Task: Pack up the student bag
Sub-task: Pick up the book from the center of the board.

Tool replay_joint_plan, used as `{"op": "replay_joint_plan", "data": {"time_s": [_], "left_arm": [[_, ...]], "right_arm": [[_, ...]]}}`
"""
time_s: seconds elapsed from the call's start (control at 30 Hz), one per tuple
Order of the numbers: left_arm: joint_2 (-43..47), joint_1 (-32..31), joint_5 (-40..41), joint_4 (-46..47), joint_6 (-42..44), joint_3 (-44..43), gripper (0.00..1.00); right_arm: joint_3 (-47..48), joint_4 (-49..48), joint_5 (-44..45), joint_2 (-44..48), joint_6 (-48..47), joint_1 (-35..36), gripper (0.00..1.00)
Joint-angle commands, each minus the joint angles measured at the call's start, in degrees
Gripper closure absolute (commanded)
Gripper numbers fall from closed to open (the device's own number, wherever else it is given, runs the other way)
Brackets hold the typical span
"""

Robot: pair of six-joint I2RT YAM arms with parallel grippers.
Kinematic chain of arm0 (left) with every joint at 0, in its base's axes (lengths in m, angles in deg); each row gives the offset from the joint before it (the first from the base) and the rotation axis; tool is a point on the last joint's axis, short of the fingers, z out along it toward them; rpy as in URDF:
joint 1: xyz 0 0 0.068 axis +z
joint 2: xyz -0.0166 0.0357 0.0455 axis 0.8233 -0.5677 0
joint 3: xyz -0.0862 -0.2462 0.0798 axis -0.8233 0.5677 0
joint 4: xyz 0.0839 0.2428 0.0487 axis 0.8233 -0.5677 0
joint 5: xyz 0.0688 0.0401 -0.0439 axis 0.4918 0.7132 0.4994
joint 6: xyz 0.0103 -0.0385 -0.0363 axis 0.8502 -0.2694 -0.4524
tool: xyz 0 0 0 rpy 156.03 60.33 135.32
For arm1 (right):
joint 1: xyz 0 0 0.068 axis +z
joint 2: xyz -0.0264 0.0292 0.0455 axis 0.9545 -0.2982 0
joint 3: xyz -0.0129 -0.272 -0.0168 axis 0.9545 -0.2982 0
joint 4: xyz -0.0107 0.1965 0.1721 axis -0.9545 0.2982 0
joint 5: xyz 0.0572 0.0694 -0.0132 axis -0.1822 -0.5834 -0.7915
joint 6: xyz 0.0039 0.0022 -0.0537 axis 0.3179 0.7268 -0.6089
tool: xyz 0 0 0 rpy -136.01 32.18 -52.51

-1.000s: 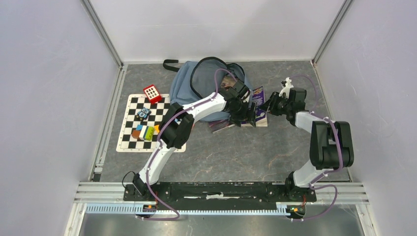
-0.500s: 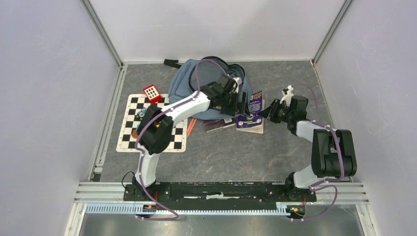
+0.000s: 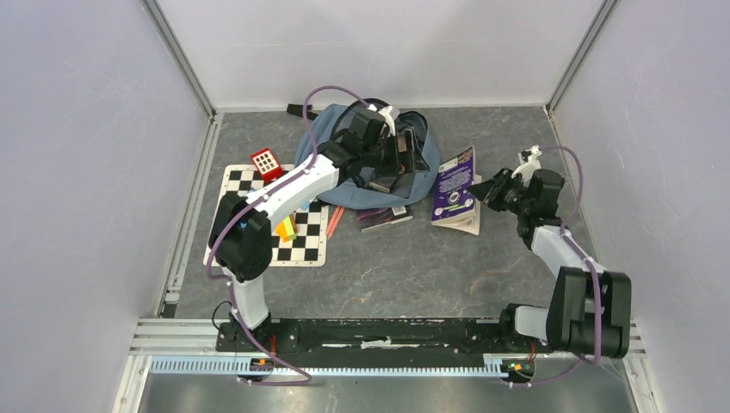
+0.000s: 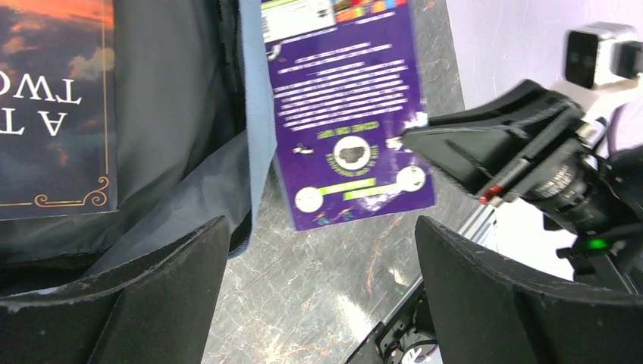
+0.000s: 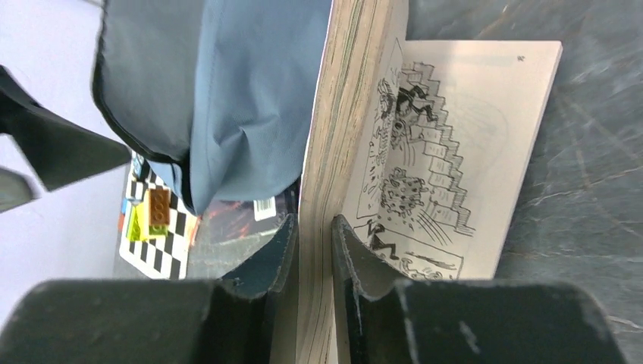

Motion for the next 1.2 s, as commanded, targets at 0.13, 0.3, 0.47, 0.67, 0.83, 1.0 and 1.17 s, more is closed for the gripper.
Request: {"op": "replay_joint_plan", "data": {"time_s": [0.13,0.3,0.47,0.67,0.83,1.0,1.17], "left_arm": [[3.6,1.6,-4.5,5.8,-5.9,1.2,0.03],[4.1,2.8,-7.1,10.2,-7.9,3.3,0.02],[5.0,5.1,-8.1,13.3,-10.5,6.5,0.01],[7.7,7.4,-10.8,22.2,-13.9,11.5,0.01],[10.5,7.7,-13.6,34.6,-18.7,16.5,0.01],[12.1,8.4,-14.5,42.8,-23.5,19.7,0.04],[13.7,8.6,-14.5,43.9,-24.1,21.1,0.06]], "right_arm": [[4.6,-5.0,-4.2,9.6,4.8,-2.2,1.0],[6.3,-11.3,-5.2,9.8,10.0,-2.2,1.0],[9.7,-18.6,-8.1,8.5,15.5,-1.2,1.0],[15.0,-23.8,-11.0,5.5,18.5,4.4,1.0],[17.5,-29.3,-13.4,2.1,22.6,6.7,1.0],[17.7,-30.5,-13.5,1.3,23.6,9.2,1.0],[17.5,-30.3,-13.3,1.5,23.4,9.4,1.0]]}}
